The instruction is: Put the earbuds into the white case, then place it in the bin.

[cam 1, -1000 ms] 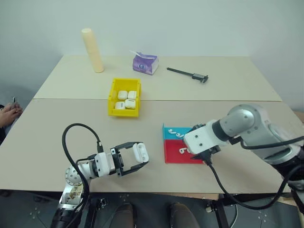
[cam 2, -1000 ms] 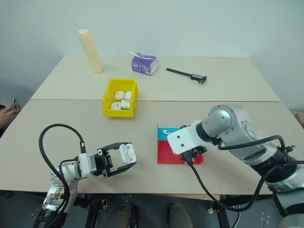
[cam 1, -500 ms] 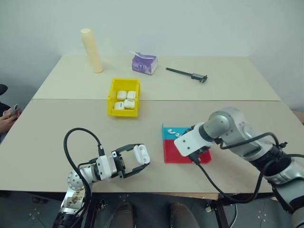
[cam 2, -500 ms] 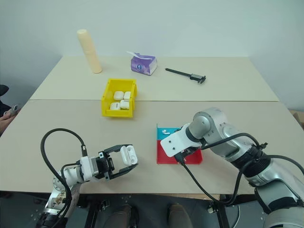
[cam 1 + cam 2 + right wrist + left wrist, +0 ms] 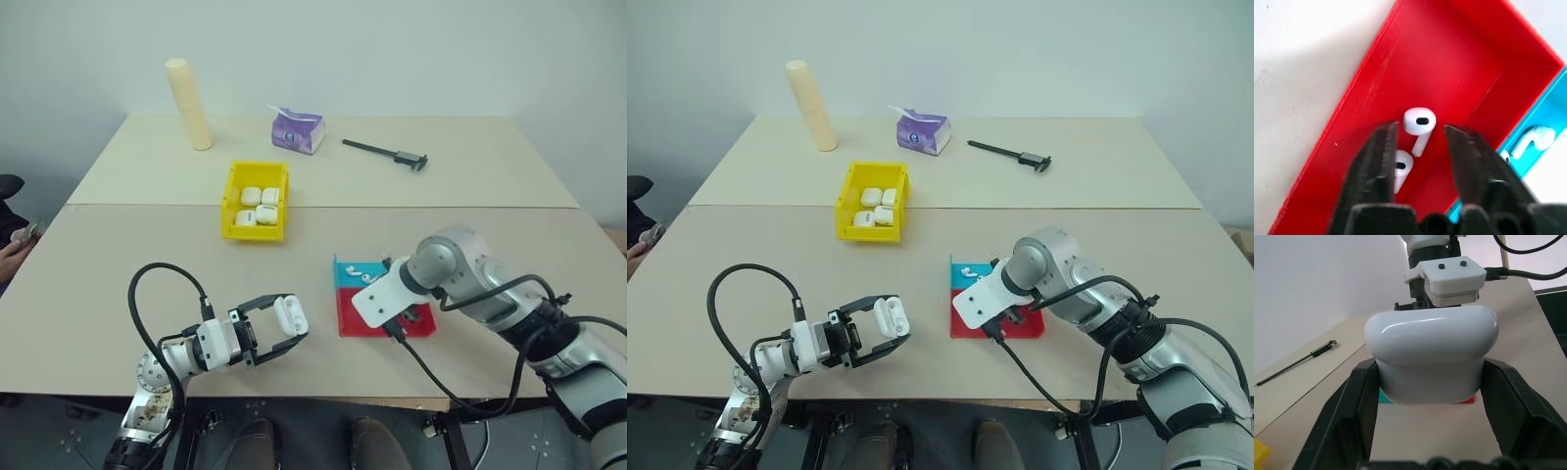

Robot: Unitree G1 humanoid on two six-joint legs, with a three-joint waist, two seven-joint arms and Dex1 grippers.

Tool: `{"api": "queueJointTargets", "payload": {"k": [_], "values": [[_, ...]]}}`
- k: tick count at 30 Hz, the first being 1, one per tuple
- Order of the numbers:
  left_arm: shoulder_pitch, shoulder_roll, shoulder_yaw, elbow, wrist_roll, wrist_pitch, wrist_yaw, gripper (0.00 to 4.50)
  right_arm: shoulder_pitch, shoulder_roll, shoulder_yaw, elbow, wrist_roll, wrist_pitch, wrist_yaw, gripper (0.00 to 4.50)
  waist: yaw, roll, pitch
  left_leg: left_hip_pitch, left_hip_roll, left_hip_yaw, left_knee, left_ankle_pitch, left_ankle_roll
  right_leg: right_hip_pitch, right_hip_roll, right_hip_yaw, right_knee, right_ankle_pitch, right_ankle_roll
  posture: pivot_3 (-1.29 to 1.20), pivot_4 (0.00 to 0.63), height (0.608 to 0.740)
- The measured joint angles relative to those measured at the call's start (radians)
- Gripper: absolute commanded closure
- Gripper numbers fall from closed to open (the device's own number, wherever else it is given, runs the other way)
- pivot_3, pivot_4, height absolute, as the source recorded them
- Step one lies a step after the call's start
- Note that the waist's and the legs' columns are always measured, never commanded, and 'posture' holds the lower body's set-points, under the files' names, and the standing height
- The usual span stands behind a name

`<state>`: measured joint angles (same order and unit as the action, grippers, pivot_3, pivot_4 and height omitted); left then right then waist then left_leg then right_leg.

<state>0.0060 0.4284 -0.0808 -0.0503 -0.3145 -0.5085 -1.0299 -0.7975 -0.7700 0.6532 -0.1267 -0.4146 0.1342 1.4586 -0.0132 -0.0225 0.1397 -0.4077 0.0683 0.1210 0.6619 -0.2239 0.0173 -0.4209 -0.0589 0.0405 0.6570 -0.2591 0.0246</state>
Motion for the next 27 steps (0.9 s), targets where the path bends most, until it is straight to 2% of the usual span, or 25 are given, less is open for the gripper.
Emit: {"api": "queueJointTargets", "payload": {"k": [25, 27], "values": [[0.006, 0.014, -0.017, -0.006, 0.016, 0.028, 0.043, 1.71, 0.018, 0.024, -0.011, 0.018, -0.034, -0.039, -0.002, 2.71, 0.000, 0.000, 0.000, 0.001, 0.000, 0.000, 0.000, 0.000, 0.000, 0.001, 0.000, 0.000, 0.000, 0.000, 0.000, 0.00, 0.150, 0.740], [0.006, 0.014, -0.019, -0.008, 0.017, 0.028, 0.047, 1.71, 0.020, 0.024, -0.012, 0.018, -0.034, -0.040, 0.001, 3.32, 0.000, 0.000, 0.000, 0.001, 0.000, 0.000, 0.000, 0.000, 0.000, 0.001, 0.000, 0.000, 0.000, 0.000, 0.000, 0.00, 0.150, 0.740]]}}
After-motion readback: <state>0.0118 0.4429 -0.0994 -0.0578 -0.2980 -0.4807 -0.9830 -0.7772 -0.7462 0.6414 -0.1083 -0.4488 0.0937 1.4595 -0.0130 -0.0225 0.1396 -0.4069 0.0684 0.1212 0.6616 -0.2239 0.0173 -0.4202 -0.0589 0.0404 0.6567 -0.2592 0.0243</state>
